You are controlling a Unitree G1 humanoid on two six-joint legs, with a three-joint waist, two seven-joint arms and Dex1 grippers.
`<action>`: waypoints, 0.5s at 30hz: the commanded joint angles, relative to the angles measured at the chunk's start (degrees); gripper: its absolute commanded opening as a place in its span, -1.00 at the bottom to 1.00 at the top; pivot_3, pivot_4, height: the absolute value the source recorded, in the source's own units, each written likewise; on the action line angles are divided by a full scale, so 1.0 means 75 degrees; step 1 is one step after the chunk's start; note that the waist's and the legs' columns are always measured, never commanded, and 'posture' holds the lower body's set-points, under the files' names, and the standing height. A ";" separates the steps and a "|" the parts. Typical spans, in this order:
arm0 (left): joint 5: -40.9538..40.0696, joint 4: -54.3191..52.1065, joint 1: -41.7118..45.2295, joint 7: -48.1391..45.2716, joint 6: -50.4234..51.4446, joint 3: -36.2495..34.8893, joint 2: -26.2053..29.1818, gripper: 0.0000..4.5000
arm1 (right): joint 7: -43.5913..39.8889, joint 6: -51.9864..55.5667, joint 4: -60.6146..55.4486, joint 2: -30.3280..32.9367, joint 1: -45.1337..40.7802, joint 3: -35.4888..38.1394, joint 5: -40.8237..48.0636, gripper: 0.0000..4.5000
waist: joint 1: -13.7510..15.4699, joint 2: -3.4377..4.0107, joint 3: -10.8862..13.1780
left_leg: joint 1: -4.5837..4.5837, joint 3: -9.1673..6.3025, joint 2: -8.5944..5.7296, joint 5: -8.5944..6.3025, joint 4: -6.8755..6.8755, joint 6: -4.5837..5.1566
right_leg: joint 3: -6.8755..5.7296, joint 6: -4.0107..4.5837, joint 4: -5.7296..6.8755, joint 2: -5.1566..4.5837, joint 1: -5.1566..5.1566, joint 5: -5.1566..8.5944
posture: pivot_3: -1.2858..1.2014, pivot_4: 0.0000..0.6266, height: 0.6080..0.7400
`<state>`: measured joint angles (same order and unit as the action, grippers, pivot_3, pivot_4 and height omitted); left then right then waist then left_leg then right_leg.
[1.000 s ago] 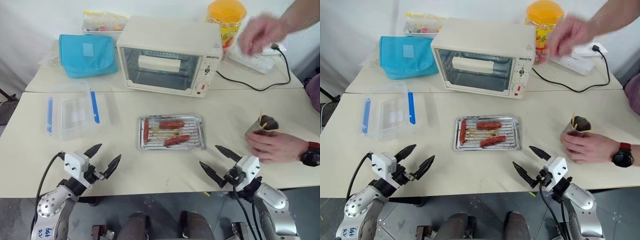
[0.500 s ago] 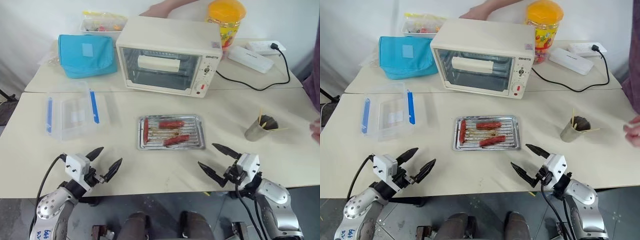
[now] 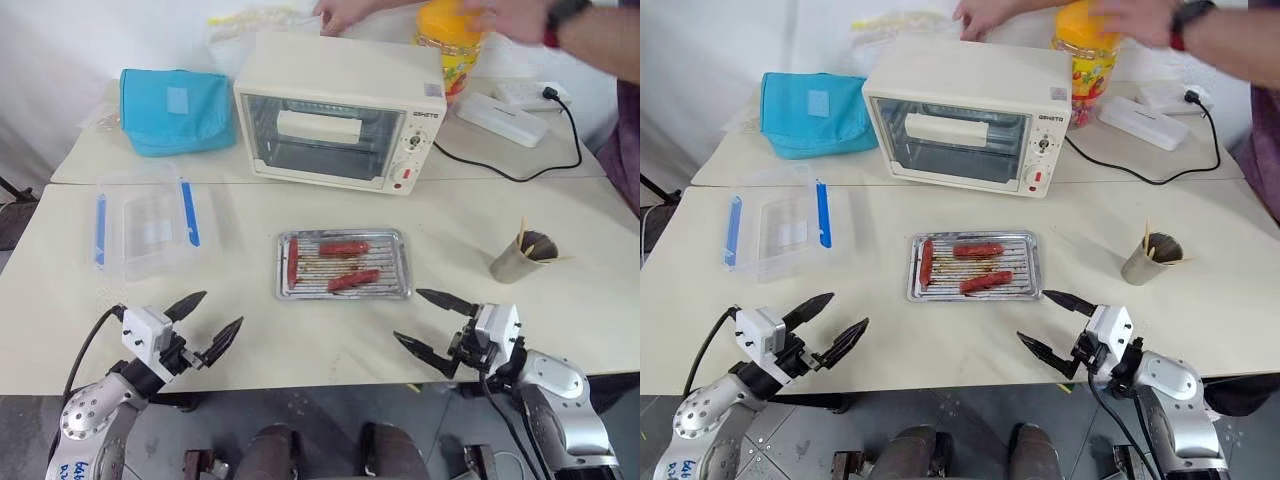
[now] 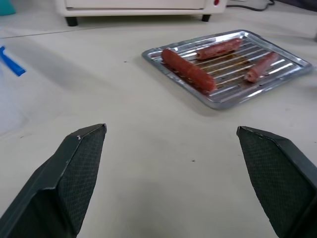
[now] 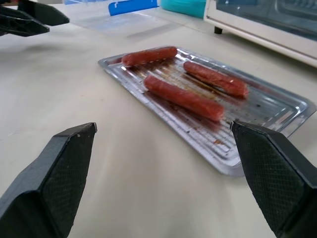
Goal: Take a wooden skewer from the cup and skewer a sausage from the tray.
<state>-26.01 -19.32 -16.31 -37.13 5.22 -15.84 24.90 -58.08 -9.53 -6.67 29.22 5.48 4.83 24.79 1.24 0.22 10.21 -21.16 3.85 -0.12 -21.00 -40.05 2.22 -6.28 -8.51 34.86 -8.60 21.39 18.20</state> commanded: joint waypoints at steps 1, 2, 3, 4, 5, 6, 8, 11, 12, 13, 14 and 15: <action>-0.0175 -0.0137 -0.0039 -0.0047 0.0038 -0.0210 0.0104 0.99 | -0.0076 -0.0032 -0.0392 0.0091 0.0127 0.0062 0.0157 1.00 | 0.0001 0.0000 0.0000 | 0.0000 0.0000 0.0000 0.0000 0.0000 0.0000 | 0.0000 0.0000 0.0000 0.0000 0.0000 0.0000 | 0.03 -0.52 1.00; -0.0178 -0.0104 -0.0035 -0.0045 0.0035 -0.0212 0.0115 0.99 | -0.0081 -0.0032 -0.0411 0.0089 0.0146 0.0066 0.0147 1.00 | 0.0002 0.0000 0.0000 | 0.0000 0.0000 0.0000 0.0000 0.0000 0.0000 | 0.0000 0.0000 0.0000 0.0000 0.0000 0.0000 | 0.03 -0.52 1.00; -0.0168 -0.0017 0.0020 -0.0065 0.0022 -0.0176 0.0122 0.99 | -0.0026 -0.0042 -0.0442 0.0071 0.0167 0.0095 0.0126 1.00 | 0.0003 0.0000 0.0000 | 0.0000 0.0000 0.0000 0.0000 0.0000 0.0000 | 0.0000 0.0000 -0.0001 0.0000 0.0000 0.0000 | 0.03 -0.52 1.00; -0.0167 0.0042 0.0062 -0.0083 0.0009 -0.0148 0.0123 0.99 | 0.0016 -0.0046 -0.0464 0.0056 0.0180 0.0118 0.0112 1.00 | 0.0004 0.0000 0.0000 | 0.0000 0.0000 0.0000 0.0000 0.0000 0.0000 | 0.0000 0.0000 0.0000 0.0000 0.0000 0.0000 | 0.03 -0.52 1.00; -0.0166 0.0088 0.0089 -0.0100 -0.0003 -0.0133 0.0125 0.99 | 0.0049 -0.0049 -0.0483 0.0044 0.0190 0.0128 0.0098 1.00 | 0.0008 0.0000 0.0000 | 0.0000 0.0000 0.0000 0.0000 0.0000 0.0000 | 0.0000 0.0000 0.0000 0.0000 0.0000 0.0000 | 0.03 -0.52 1.00; -0.0137 0.0128 0.0203 -0.0071 0.0019 -0.0097 0.0135 0.99 | 0.0064 -0.0074 -0.0474 0.0040 0.0196 0.0140 0.0081 1.00 | 0.0008 0.0000 0.0000 | 0.0000 0.0000 0.0000 0.0000 0.0000 0.0000 | 0.0000 0.0000 0.0000 0.0000 0.0000 0.0000 | 0.03 -0.52 1.00; -0.0048 0.0234 0.0407 -0.0062 0.0009 -0.0063 0.0191 0.99 | 0.0079 -0.0129 -0.0434 0.0035 0.0196 0.0154 0.0053 1.00 | 0.0014 0.0000 0.0000 | 0.0000 -0.0001 -0.0001 0.0000 0.0000 0.0000 | -0.0001 0.0000 0.0001 0.0000 0.0000 0.0000 | 0.03 -0.52 1.00; 0.0005 0.0468 0.0618 -0.0202 -0.0126 -0.0130 0.0323 0.99 | 0.0055 -0.0245 -0.0354 0.0073 0.0241 0.0244 0.0034 1.00 | 0.0009 0.0000 0.0000 | 0.0000 0.0000 -0.0001 0.0000 0.0000 0.0000 | -0.0001 0.0000 0.0000 0.0000 0.0000 0.0000 | 0.03 -0.52 1.00; 0.0014 0.0512 0.0637 -0.0243 -0.0135 -0.0137 0.0352 0.99 | 0.0028 -0.0286 -0.0303 0.0119 0.0244 0.0303 0.0030 1.00 | 0.0008 0.0000 0.0000 | 0.0000 -0.0001 0.0000 0.0000 0.0000 0.0000 | -0.0003 0.0000 0.0001 0.0003 0.0001 0.0000 | 0.03 -0.52 1.00; -0.0004 0.0556 0.0647 -0.0282 -0.0147 -0.0137 0.0374 0.99 | -0.0038 -0.0310 -0.0234 0.0190 0.0244 0.0359 0.0043 1.00 | 0.0004 0.0000 0.0000 | 0.0001 0.0000 0.0000 0.0000 0.0000 0.0000 | -0.0004 0.0000 0.0002 0.0002 0.0000 0.0000 | 0.03 -0.52 1.00; -0.0022 0.0610 0.0670 -0.0295 -0.0141 -0.0142 0.0399 0.99 | -0.0126 -0.0352 -0.0152 0.0269 0.0225 0.0409 0.0044 1.00 | 0.0002 0.0000 0.0000 | 0.0001 0.0001 -0.0002 0.0000 0.0000 0.0000 | -0.0003 0.0000 0.0002 0.0001 0.0000 0.0000 | 0.03 -0.52 1.00; -0.0049 0.0658 0.0700 -0.0318 -0.0125 -0.0143 0.0423 0.99 | -0.0194 -0.0376 -0.0048 0.0334 0.0168 0.0454 0.0065 1.00 | 0.0000 0.0000 0.0000 | 0.0000 0.0002 -0.0004 0.0000 0.0000 0.0000 | -0.0003 0.0000 0.0001 -0.0001 0.0000 0.0000 | 0.03 -0.52 1.00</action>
<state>-26.20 -14.49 -11.29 -38.97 5.10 -15.80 27.54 -58.72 -11.14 -7.14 30.76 7.07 5.75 24.46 1.24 0.21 10.21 -21.16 3.86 -0.16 -21.00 -40.05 2.23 -6.30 -8.52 34.85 -8.61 21.39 18.19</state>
